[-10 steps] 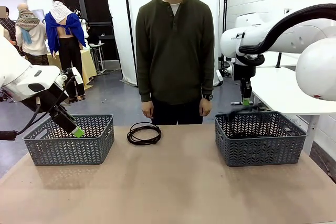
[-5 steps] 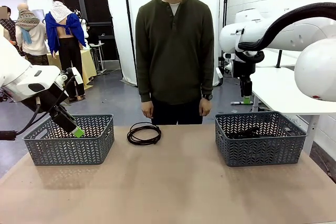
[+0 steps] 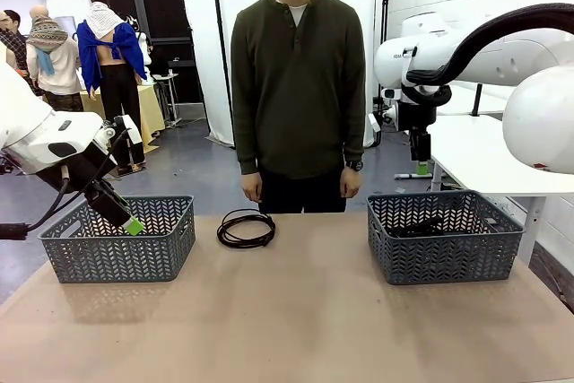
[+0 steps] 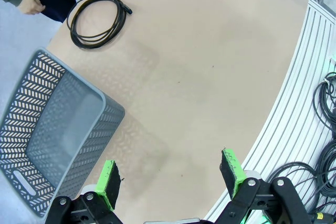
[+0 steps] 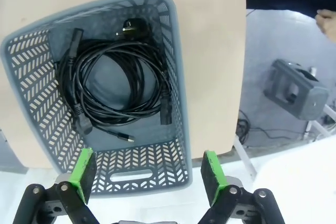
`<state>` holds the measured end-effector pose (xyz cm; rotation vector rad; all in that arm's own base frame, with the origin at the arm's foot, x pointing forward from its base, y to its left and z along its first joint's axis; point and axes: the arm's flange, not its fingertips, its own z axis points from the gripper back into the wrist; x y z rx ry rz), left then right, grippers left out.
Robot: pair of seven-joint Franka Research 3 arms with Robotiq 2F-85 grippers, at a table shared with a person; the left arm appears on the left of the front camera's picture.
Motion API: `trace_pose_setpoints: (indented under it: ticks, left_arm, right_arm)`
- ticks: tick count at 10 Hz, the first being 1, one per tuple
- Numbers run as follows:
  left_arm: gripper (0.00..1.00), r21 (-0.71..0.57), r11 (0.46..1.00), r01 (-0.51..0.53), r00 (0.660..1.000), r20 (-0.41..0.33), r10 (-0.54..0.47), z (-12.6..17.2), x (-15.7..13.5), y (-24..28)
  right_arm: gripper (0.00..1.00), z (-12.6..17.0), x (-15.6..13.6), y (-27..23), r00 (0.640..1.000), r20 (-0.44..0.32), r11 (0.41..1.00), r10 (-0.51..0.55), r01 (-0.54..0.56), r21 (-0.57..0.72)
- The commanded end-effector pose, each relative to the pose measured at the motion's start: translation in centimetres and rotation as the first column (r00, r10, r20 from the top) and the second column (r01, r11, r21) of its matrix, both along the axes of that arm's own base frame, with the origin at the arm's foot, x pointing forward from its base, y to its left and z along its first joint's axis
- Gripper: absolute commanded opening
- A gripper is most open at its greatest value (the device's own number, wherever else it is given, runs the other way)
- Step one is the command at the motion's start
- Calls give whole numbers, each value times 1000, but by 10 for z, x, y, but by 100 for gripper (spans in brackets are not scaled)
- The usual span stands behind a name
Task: Organize the cables according to human instructions.
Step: Pick up a bundle of cables and place it in the basket indicated by the human.
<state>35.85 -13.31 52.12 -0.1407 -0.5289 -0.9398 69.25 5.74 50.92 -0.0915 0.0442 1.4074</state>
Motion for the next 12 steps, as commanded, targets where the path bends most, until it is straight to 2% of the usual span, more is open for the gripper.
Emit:
trace_pose_setpoints:
  ticks: [1,2,3,12]
  left_arm:
    - [100,-1,1000,-2,1000,11,2,-1,2,1]
    - [100,-1,1000,-2,1000,11,2,-1,2,1]
    - [100,-1,1000,-2,1000,11,2,-1,2,1]
    - [100,-1,1000,-2,1000,11,2,-1,2,1]
  right_arm:
    - [100,5,5,1,1000,-11,1000,-29,29,-10]
    - [100,6,6,-1,996,-15,996,-85,85,22]
    - [100,1,0,0,1000,-3,1000,-2,2,-1]
    - [100,2,-1,0,1000,-3,1000,-17,17,3]
